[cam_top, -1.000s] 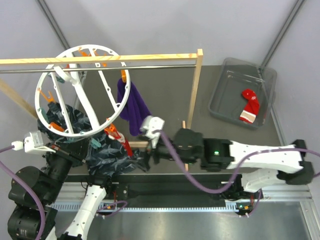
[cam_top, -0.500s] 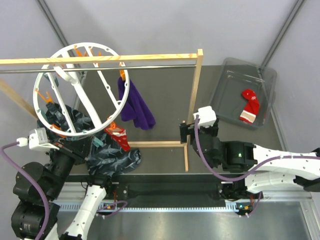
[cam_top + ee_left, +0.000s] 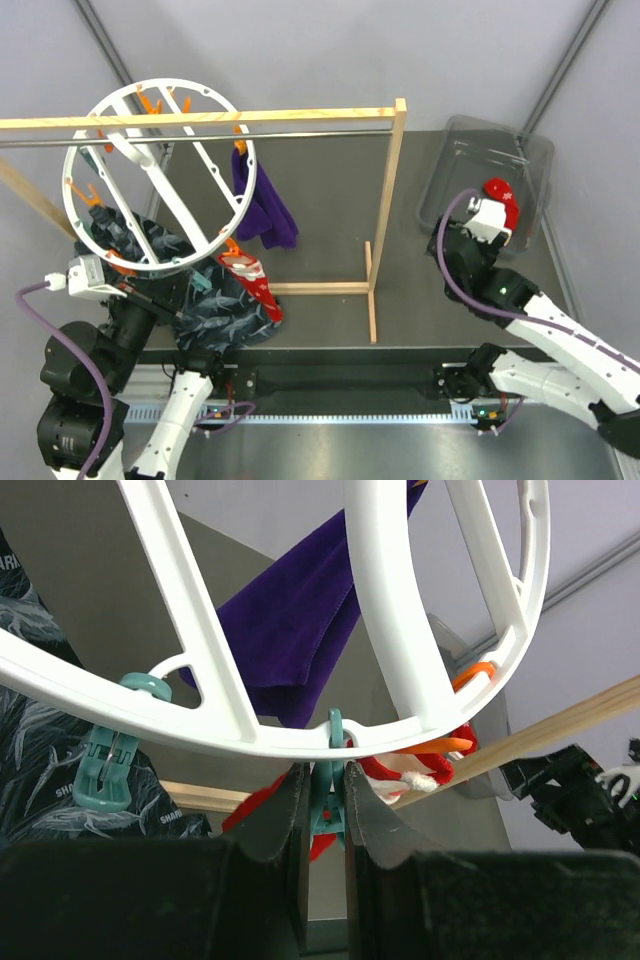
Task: Clip the socks to the hanger
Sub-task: Pick up the sock from the bin.
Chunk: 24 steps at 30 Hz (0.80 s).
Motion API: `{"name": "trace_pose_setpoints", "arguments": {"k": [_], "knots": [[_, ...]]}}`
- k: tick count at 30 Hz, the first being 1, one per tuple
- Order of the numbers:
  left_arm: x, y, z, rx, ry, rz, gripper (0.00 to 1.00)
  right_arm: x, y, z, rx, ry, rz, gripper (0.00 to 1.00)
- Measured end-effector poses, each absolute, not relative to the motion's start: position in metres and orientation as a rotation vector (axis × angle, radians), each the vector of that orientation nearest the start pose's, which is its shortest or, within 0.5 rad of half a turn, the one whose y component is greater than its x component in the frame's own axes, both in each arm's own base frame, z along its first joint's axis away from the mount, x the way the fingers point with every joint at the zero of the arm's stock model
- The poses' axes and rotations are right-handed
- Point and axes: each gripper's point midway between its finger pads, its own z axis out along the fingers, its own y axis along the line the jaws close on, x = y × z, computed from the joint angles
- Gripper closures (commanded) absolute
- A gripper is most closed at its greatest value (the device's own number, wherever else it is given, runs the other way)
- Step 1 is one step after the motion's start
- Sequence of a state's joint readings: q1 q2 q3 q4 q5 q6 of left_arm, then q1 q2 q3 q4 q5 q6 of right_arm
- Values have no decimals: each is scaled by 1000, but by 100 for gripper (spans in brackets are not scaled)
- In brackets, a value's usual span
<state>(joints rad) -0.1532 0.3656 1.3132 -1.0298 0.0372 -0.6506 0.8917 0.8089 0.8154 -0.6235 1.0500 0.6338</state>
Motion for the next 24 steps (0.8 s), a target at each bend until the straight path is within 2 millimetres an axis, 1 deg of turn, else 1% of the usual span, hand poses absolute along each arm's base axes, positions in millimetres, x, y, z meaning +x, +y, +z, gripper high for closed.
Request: {"name": "trace_pose_setpoints", "arguments": {"k": [3,8,10,12,13,14,16,17,18,19,20,21,22,23,24], "knots": [[106,-49,390,-381,1639,-646,100,264,46,215,411,1900,-209,18],[106,-50,390,-371,1639,-652,100,292,10,183,506,2012,-305,17],[105,-50,391,-370,1638,-652,100,305,-5,176,561,2037,-304,18],[106,-50,390,-371,1638,-648,100,318,-25,172,623,2043,-298,22],[106,-50,390,-370,1638,-646,100,324,-35,171,657,2042,-290,24],[106,-50,390,-369,1638,-647,100,331,-48,169,698,2039,-289,39],[105,-50,391,-368,1636,-647,100,349,-72,166,761,2038,-277,61],[104,-50,391,-368,1635,-647,100,358,-84,163,797,2036,-271,74],[104,-50,391,-367,1634,-647,100,366,-91,159,815,2040,-255,78],[104,-50,391,-366,1634,-647,100,376,-99,151,841,2050,-238,79],[104,-49,391,-365,1635,-645,100,381,-105,145,857,2060,-228,78],[104,-49,391,-362,1636,-642,100,389,-110,133,873,2085,-215,77],[104,-49,390,-361,1637,-641,100,396,-113,123,881,2107,-203,75],[104,-49,391,-361,1636,-641,100,401,-115,113,888,2130,-195,70],[104,-49,390,-360,1637,-642,100,405,-115,103,893,2150,-188,69]]}}
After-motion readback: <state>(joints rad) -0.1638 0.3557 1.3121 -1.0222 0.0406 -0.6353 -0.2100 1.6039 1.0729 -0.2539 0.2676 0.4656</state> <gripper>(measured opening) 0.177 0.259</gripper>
